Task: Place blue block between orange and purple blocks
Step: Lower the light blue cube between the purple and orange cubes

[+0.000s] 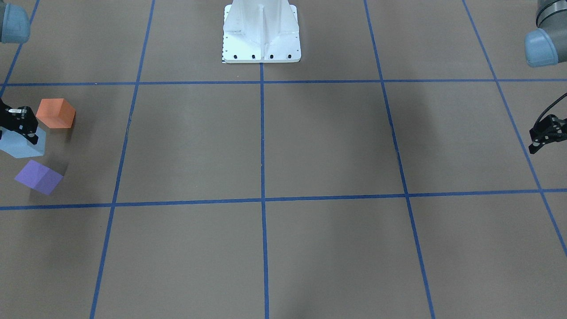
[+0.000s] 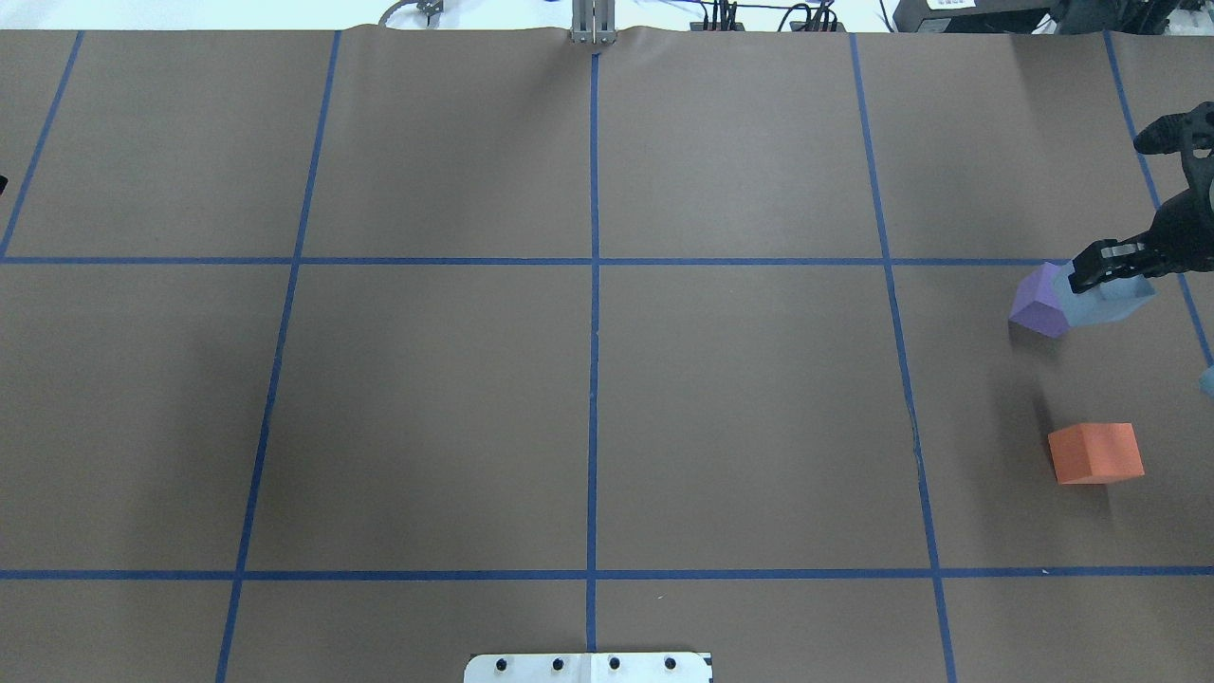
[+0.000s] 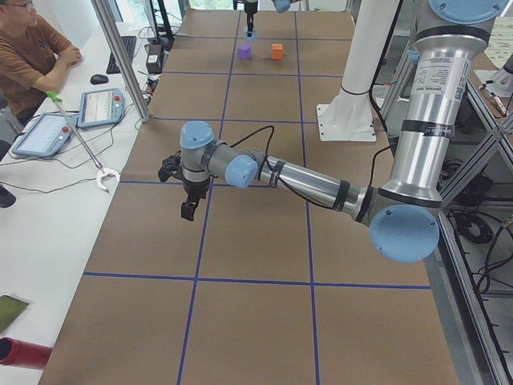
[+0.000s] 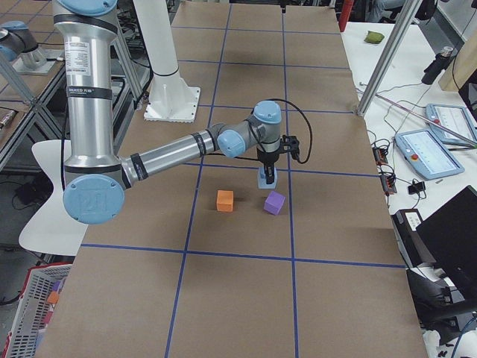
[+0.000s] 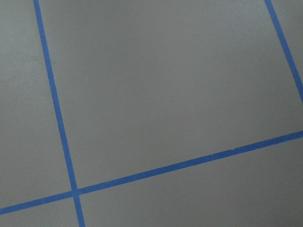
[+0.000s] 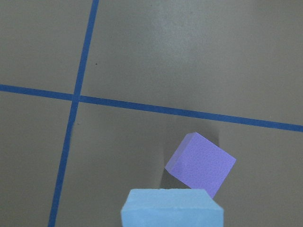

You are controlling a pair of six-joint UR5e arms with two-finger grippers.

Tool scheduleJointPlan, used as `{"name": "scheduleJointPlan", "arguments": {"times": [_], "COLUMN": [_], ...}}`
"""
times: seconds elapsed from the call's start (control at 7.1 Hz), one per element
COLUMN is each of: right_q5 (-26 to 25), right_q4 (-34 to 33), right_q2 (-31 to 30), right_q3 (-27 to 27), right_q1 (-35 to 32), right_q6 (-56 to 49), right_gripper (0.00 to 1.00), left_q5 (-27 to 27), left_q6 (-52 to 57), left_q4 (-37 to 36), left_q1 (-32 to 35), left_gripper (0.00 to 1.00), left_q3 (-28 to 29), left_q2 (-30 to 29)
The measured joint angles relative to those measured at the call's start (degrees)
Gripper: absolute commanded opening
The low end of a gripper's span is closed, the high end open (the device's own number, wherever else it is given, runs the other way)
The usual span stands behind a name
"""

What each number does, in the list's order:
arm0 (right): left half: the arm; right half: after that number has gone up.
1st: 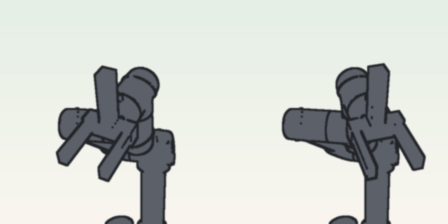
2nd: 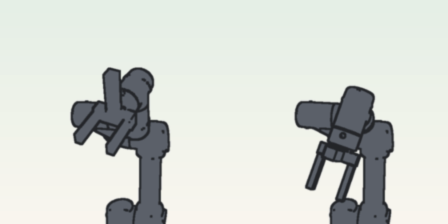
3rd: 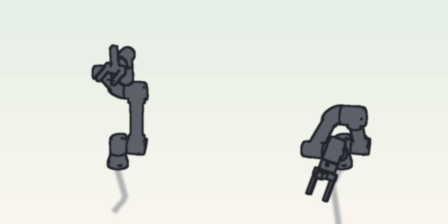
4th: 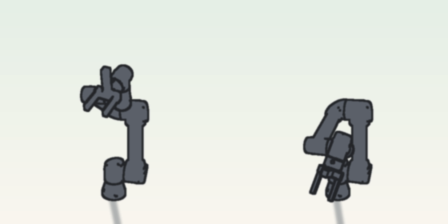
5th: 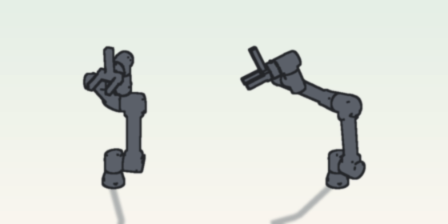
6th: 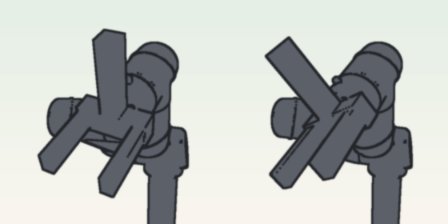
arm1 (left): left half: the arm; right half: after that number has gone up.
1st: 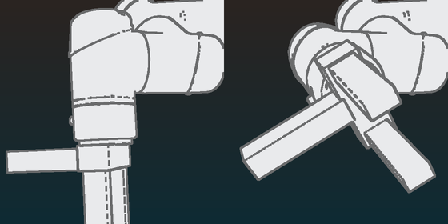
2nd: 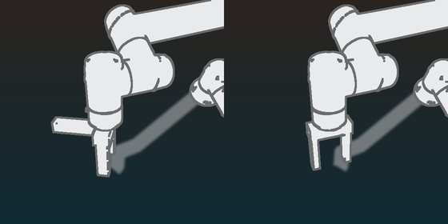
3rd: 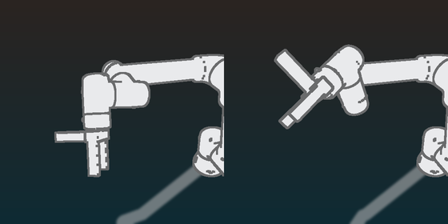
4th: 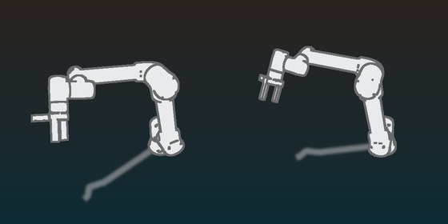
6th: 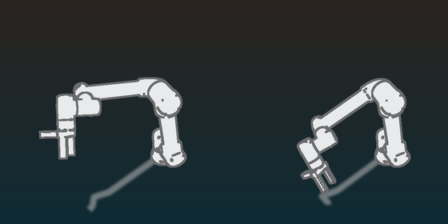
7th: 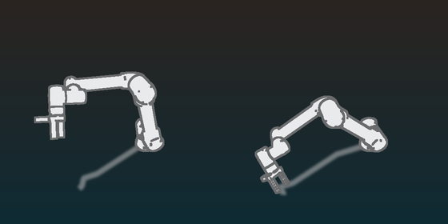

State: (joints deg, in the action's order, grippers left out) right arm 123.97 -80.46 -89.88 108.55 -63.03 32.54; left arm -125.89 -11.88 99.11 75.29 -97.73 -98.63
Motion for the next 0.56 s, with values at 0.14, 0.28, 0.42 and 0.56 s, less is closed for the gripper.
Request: {"name": "scheduleJointPlan", "arguments": {"times": [0.14,0.28,0.42,0.56], "right_q5": [0.3,0.5,0.7,1.1], "right_q4": [0.2,0.2,0.2,0.2], "right_q2": [0.5,0.8,0.8,0.5], "right_q3": [-1.8,-2.8,-3.3,-3.5], "right_q1": [0.0,0.0,0.1,0.5], "right_q6": [0.0,0.1,0.2,0.3], "right_gripper": [0.00,0.00,0.00,0.00], "left_q5": [0.3,0.5,0.5,0.6], "left_q6": [0.0,0.0,0.0,0.0], "left_q4": [0.5,0.6,0.7,0.7], "left_q1": [0.0,0.0,0.0,0.0], "left_gripper": [1.00,1.00,1.00,1.00], "left_q3": [0.1,0.1,0.1,0.1], "left_q2": [0.0,0.0,-0.1,-0.3]}}
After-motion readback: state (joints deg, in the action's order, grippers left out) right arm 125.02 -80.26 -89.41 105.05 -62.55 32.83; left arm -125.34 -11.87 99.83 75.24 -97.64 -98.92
